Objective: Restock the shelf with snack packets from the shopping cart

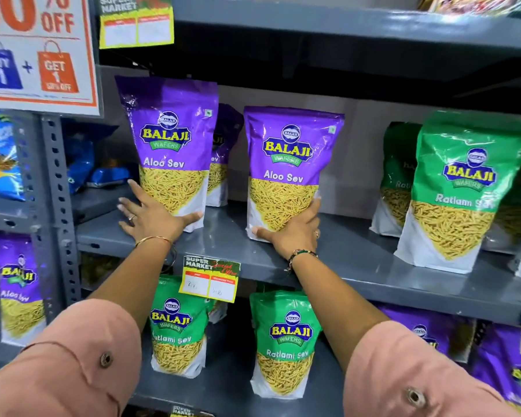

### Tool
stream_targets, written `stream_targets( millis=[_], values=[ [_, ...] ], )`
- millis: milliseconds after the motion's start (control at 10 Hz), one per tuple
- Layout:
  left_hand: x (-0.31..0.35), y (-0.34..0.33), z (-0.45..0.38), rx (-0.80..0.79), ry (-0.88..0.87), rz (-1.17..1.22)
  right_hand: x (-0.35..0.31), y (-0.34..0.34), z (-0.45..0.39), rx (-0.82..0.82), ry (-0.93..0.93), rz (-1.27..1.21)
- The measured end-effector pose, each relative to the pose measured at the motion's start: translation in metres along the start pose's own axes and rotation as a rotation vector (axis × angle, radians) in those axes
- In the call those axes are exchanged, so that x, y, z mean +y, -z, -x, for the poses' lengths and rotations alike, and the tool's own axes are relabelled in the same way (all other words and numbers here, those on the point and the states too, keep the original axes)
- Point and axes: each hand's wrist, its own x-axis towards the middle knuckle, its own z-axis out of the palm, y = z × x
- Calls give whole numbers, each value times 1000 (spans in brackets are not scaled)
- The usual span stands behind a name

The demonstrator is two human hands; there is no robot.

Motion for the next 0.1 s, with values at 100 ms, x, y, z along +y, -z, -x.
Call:
stream_targets(
  millis=[100],
  values=[
    [18,8,18,149,-189,9,-5,15,7,121,149,73]
  ],
)
